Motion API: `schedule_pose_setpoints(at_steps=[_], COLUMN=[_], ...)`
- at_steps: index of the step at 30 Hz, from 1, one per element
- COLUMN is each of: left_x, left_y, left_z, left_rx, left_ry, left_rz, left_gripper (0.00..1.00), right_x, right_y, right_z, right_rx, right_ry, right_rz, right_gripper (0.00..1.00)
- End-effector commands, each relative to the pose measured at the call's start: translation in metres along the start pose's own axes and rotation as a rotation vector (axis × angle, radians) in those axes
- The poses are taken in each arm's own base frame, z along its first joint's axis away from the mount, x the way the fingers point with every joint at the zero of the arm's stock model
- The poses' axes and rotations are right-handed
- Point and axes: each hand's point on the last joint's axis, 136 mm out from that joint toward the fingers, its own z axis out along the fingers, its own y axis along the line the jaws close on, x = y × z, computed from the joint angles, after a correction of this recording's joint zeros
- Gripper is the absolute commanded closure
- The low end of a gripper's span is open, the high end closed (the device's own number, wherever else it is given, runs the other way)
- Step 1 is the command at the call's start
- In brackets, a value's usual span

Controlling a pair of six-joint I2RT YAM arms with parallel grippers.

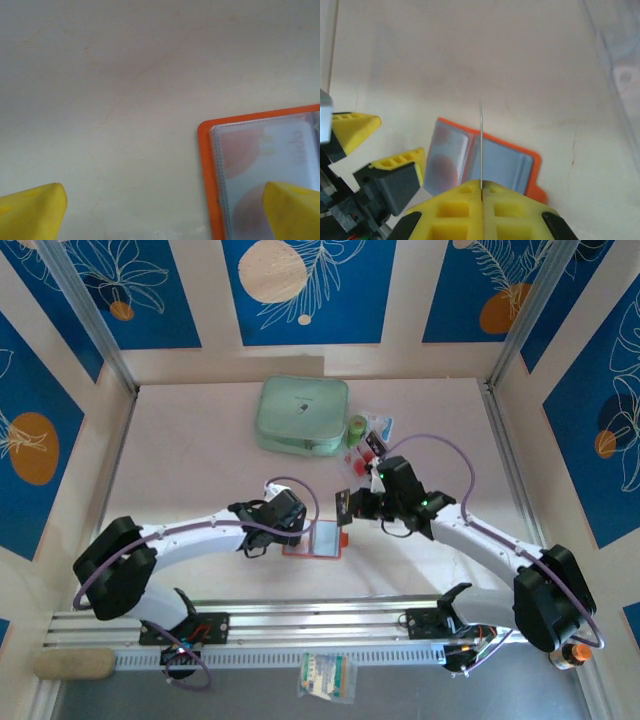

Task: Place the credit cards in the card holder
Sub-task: Insert the credit card into the card slot.

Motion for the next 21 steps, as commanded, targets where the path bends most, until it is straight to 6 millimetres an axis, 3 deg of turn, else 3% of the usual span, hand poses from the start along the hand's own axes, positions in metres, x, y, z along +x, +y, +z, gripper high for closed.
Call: schedule_pose_setpoints(at_steps=[1,12,21], left_x=[0.006,0.024,0.037], left_y=[0.003,0.013,0.024], left_z=[0.003,0.015,0.017], left_rx=[-0.018,-0.066,-0.103], left_ry=[0.026,0.063,0.087], left_rz=[0.026,0.024,0.009], left_gripper=[0.00,0.00,0.00], right_x=[-0.011,0.018,0.026], right_y=[0.034,0.013,0.019], right_z=[0.000,0.027,0.047], right_rx=[-0.186,-0.118,-0.123], right_ry=[-0.097,-0.116,-0.088], right_rz=[0.066,0.092,0.078], right_gripper=[1.00,1.00,1.00])
